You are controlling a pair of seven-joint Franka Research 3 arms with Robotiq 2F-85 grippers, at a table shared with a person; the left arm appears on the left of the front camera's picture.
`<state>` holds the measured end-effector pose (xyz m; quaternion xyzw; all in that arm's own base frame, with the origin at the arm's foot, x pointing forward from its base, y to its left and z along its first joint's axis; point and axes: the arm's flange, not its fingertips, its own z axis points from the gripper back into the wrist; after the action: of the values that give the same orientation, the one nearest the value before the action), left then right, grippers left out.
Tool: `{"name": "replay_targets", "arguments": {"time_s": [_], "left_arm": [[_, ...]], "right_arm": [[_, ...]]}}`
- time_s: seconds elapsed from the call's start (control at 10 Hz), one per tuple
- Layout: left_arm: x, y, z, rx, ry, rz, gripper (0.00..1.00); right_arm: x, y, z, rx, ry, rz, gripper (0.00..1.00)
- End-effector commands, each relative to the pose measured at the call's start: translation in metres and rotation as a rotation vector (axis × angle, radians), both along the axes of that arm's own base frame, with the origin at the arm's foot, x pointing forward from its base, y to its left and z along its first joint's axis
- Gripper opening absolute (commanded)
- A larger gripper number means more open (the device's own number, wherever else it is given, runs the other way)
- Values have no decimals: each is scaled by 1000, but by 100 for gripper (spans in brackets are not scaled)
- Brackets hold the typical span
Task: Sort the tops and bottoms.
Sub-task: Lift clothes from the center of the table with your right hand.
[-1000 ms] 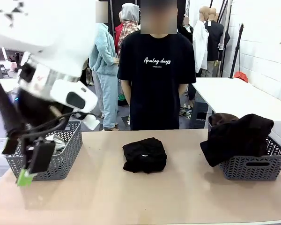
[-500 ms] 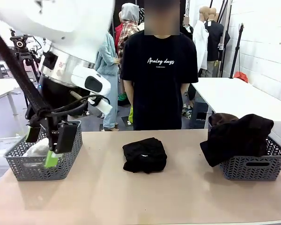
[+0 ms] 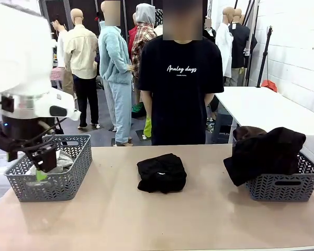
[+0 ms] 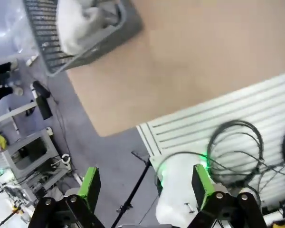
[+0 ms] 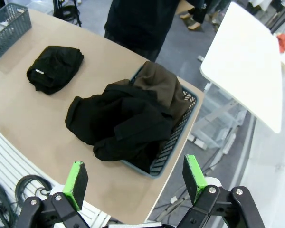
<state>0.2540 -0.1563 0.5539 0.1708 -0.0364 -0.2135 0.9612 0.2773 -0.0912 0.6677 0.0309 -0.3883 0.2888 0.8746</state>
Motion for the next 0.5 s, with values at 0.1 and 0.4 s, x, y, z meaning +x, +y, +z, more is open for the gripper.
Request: {"name": "replay_targets", "arguments": {"time_s": [0.1, 0.4], "left_arm": [[20, 29, -3, -87, -173, 147, 100], [20, 31, 7, -82, -148, 133, 100]], "right_arm": [[1, 2, -1, -9, 14, -13, 100], [1, 2, -1, -9, 14, -13, 100]]}}
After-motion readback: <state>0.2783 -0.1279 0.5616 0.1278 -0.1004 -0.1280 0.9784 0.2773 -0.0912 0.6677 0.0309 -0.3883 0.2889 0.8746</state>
